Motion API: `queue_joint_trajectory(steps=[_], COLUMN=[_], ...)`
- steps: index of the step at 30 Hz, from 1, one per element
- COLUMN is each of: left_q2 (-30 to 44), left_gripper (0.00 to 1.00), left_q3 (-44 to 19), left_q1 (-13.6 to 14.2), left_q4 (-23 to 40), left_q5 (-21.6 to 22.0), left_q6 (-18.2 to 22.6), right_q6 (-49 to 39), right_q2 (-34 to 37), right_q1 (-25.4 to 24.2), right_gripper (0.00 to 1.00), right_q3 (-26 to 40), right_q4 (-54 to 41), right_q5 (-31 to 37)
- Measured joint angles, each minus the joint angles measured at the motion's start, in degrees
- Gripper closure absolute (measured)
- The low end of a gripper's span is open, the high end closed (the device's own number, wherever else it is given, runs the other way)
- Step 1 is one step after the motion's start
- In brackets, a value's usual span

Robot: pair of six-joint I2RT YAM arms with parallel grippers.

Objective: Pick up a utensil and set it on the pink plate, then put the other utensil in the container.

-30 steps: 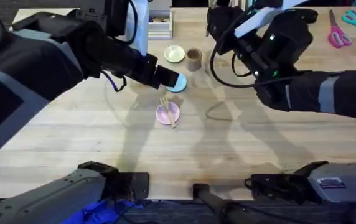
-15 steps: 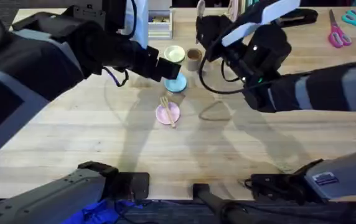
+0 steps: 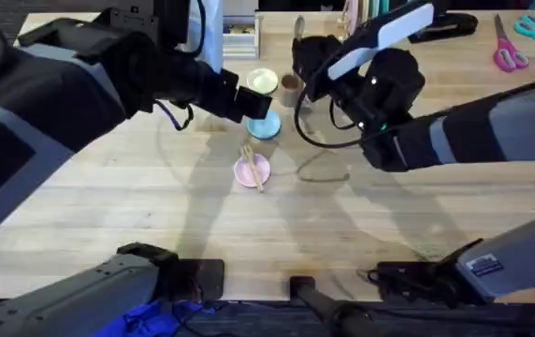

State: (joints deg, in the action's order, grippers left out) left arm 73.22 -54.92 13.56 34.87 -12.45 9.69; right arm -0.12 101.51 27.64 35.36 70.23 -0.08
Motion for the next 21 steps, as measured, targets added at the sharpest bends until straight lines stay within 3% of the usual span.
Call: queue_joint_trajectory(steps=[10,21], left_q2=[0.0,0.0], left_gripper=[0.009,0.009], left_q3=[0.0,0.0], left_q1=[0.0,0.0], left_q4=[0.0,0.0], left_q5=[0.0,0.0], left_q6=[0.0,0.0], right_q6=[-1.0,-1.9], right_q2=[0.5,8.4], right_q1=[0.0,0.7], right_gripper=[0.966,0.966], right_q3=[-1.1,-1.1], right_q4=[1.7,11.4], right_q5=[0.0,0.0])
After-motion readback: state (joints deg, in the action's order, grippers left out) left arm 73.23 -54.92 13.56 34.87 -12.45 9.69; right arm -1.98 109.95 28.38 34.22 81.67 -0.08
